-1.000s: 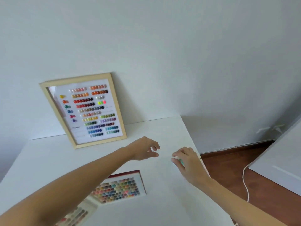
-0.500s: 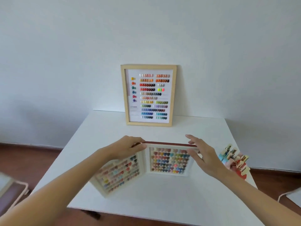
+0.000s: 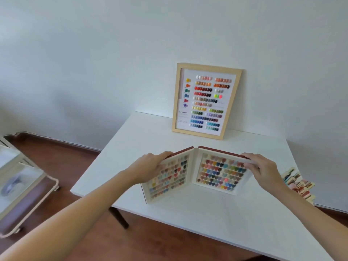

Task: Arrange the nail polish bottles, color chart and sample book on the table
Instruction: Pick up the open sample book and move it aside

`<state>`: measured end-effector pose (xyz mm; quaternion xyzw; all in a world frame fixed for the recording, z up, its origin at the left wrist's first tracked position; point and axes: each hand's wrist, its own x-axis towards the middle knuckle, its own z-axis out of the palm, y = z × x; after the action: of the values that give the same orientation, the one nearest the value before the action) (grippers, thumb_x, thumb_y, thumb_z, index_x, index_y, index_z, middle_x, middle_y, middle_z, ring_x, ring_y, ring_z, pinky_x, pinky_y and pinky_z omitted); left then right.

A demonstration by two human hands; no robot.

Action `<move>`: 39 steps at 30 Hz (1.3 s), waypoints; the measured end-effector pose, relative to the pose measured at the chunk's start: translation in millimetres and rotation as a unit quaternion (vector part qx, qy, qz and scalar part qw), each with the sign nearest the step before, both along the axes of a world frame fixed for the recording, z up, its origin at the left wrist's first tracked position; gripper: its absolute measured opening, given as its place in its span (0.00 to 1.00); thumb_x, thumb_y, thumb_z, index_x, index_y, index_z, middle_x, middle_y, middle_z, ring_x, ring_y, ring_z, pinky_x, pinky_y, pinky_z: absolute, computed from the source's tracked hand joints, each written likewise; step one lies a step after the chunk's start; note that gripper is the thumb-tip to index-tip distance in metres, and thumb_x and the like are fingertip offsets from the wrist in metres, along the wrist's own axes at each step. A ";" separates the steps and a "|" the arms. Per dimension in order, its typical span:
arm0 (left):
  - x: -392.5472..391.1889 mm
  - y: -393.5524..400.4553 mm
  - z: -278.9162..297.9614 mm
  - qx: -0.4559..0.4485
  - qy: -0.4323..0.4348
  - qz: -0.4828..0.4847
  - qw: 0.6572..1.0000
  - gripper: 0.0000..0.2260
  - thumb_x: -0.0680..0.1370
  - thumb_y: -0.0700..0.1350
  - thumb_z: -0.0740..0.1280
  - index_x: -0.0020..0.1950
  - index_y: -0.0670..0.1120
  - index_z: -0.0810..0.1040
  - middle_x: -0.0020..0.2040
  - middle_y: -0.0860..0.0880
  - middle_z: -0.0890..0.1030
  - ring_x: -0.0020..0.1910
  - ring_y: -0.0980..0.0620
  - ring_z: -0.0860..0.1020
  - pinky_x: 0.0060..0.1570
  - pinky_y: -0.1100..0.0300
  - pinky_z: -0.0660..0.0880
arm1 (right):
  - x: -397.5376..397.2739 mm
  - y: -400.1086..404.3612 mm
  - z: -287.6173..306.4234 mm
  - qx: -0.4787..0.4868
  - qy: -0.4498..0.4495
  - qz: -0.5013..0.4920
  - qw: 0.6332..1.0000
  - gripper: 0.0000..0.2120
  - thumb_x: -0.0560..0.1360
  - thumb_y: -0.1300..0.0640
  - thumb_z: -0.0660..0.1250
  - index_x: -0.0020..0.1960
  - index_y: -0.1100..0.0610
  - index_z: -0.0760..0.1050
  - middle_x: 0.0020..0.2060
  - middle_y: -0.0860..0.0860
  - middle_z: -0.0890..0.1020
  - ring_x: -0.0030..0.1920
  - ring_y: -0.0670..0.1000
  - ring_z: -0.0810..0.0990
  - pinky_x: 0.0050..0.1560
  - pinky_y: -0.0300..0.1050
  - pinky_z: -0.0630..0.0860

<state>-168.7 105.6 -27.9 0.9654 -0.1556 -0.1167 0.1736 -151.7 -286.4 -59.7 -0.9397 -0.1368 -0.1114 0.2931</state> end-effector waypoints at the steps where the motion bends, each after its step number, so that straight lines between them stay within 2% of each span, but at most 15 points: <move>1: 0.2 1.8 -1.4 -0.001 -0.002 0.004 1.000 0.18 0.82 0.47 0.54 0.70 0.63 0.59 0.52 0.50 0.82 0.44 0.48 0.82 0.43 0.51 0.81 | 2.9 1.0 1.4 0.000 0.000 0.004 1.000 0.15 0.75 0.66 0.66 0.60 0.57 0.77 0.44 0.52 0.81 0.42 0.50 0.78 0.42 0.30 0.70; 4: 1.2 12.0 -1.7 -0.004 0.001 0.017 1.000 0.18 0.82 0.47 0.54 0.70 0.62 0.60 0.53 0.50 0.82 0.45 0.49 0.81 0.45 0.50 0.81 | 17.7 7.2 8.0 -0.001 0.012 0.026 1.000 0.15 0.75 0.66 0.66 0.60 0.56 0.77 0.42 0.50 0.80 0.41 0.47 0.79 0.42 0.27 0.71; 8: 3.8 33.7 1.4 -0.010 0.001 0.055 0.998 0.19 0.82 0.47 0.55 0.71 0.61 0.61 0.54 0.50 0.82 0.47 0.49 0.81 0.49 0.51 0.79 | 46.7 28.9 12.9 0.005 0.043 0.063 0.997 0.15 0.76 0.65 0.65 0.61 0.56 0.77 0.44 0.50 0.80 0.45 0.48 0.79 0.43 0.33 0.72; 12: 4.8 56.5 6.9 -0.009 -0.012 0.113 0.993 0.19 0.81 0.46 0.55 0.71 0.61 0.62 0.54 0.51 0.82 0.49 0.49 0.80 0.51 0.52 0.78 | 85.2 60.2 21.5 0.013 0.035 0.119 0.992 0.16 0.75 0.65 0.66 0.63 0.56 0.76 0.50 0.50 0.81 0.50 0.48 0.79 0.49 0.31 0.72; 15: 5.7 73.5 12.6 -0.015 -0.024 0.162 0.986 0.21 0.80 0.44 0.55 0.70 0.62 0.62 0.55 0.52 0.82 0.50 0.48 0.80 0.53 0.49 0.78 | 115.4 89.0 28.2 0.014 0.016 0.156 0.987 0.16 0.75 0.65 0.67 0.62 0.57 0.76 0.49 0.52 0.82 0.50 0.49 0.78 0.50 0.33 0.72; 18: 8.0 91.0 18.0 -0.015 -0.042 0.204 0.978 0.22 0.79 0.43 0.56 0.70 0.62 0.63 0.54 0.52 0.82 0.47 0.49 0.80 0.49 0.53 0.79 | 144.0 122.9 34.4 0.009 -0.013 0.198 0.980 0.15 0.75 0.65 0.67 0.61 0.58 0.76 0.49 0.50 0.82 0.49 0.49 0.79 0.51 0.40 0.75; 20: 8.9 103.7 20.1 -0.010 -0.047 0.234 0.971 0.22 0.79 0.42 0.56 0.71 0.61 0.63 0.53 0.51 0.83 0.45 0.48 0.81 0.46 0.52 0.80 | 161.6 146.8 36.0 0.000 -0.017 0.216 0.976 0.14 0.75 0.64 0.66 0.61 0.57 0.77 0.47 0.53 0.83 0.48 0.51 0.79 0.51 0.44 0.76; 23: 13.8 126.1 21.1 -0.009 -0.044 0.273 0.961 0.23 0.79 0.43 0.55 0.71 0.62 0.62 0.53 0.51 0.83 0.45 0.48 0.83 0.46 0.50 0.82 | 185.9 183.0 35.9 -0.006 -0.010 0.236 0.972 0.14 0.76 0.64 0.66 0.61 0.56 0.77 0.43 0.54 0.82 0.44 0.53 0.79 0.47 0.44 0.74; 26: 24.8 150.3 22.2 -0.011 -0.043 0.294 0.955 0.23 0.79 0.43 0.55 0.70 0.63 0.61 0.53 0.51 0.83 0.46 0.47 0.83 0.46 0.49 0.82 | 206.6 221.0 37.8 0.010 -0.011 0.256 0.967 0.14 0.76 0.64 0.65 0.60 0.56 0.77 0.44 0.53 0.82 0.45 0.52 0.79 0.47 0.43 0.74; 30: 45.3 182.3 19.0 -0.019 -0.041 0.318 0.947 0.22 0.79 0.42 0.56 0.70 0.62 0.62 0.54 0.51 0.83 0.46 0.48 0.84 0.46 0.50 0.83 | 234.3 265.5 36.2 0.003 0.003 0.262 0.965 0.14 0.76 0.63 0.65 0.60 0.55 0.76 0.42 0.55 0.81 0.44 0.53 0.79 0.47 0.46 0.76; 35: 75.1 217.8 13.3 -0.022 -0.042 0.349 0.936 0.21 0.81 0.42 0.57 0.72 0.59 0.63 0.56 0.50 0.83 0.48 0.49 0.84 0.46 0.50 0.83 | 267.0 315.1 33.2 0.006 0.015 0.259 0.966 0.14 0.77 0.64 0.64 0.59 0.53 0.76 0.41 0.53 0.79 0.42 0.50 0.77 0.43 0.37 0.72; 39: 92.4 238.1 7.1 -0.017 -0.042 0.367 0.929 0.22 0.81 0.41 0.57 0.73 0.58 0.63 0.56 0.49 0.83 0.46 0.48 0.84 0.43 0.52 0.84 | 286.6 343.8 28.3 0.012 0.025 0.257 0.966 0.13 0.77 0.64 0.64 0.59 0.53 0.77 0.40 0.53 0.79 0.42 0.51 0.77 0.43 0.39 0.73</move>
<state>-76.3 343.7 -20.8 0.9559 0.2008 -0.0010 0.2143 134.9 57.4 -31.4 -0.8716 -0.3653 -0.0103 0.3268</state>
